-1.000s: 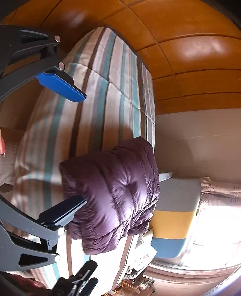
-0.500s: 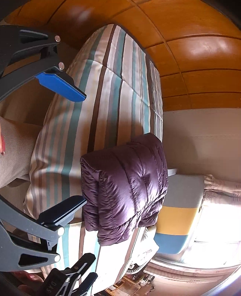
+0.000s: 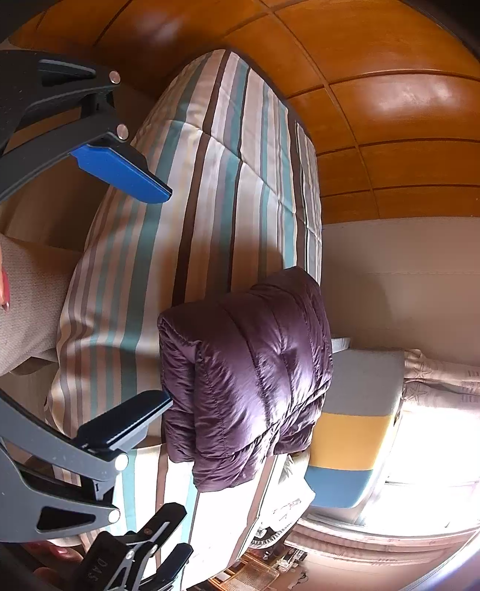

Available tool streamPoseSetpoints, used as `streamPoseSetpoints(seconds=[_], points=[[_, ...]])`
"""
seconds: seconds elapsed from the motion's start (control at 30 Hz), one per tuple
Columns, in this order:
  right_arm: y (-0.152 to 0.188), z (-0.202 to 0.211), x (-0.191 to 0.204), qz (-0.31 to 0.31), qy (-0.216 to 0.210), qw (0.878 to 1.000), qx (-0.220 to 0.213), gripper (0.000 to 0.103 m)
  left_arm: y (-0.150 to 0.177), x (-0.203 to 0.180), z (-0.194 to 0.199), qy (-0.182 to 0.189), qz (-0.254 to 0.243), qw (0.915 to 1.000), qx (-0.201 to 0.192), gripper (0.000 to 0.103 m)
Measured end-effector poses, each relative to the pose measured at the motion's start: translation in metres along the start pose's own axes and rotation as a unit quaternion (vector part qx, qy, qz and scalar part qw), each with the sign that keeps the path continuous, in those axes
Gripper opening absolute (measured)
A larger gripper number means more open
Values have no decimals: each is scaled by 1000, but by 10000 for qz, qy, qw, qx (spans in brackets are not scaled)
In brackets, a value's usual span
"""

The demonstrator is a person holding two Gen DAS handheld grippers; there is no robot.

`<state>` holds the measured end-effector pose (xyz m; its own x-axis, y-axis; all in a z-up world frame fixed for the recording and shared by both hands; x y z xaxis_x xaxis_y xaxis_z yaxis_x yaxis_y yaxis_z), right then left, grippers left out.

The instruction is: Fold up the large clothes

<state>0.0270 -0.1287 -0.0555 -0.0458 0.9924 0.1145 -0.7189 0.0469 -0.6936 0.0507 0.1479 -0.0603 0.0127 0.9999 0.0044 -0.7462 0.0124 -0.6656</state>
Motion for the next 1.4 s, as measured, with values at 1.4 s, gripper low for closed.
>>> streamPoseSetpoints(seconds=[1.4], points=[[2, -7, 3, 24, -48, 9999, 137, 100, 6, -2, -7, -6, 62, 9998, 169, 101]])
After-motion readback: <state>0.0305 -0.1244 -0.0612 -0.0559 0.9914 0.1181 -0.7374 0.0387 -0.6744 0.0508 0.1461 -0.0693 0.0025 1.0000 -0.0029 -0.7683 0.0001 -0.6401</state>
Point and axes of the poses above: each gripper's, at about its wrist camera, not at the fingertips, and z roughly against the way its jaws point, x to its left, y to its underside, the point moved 5 cm from there along -z, roughly the way its jaws point, and after that the axes turned 7 degrees about x, right-handed, at the moved point
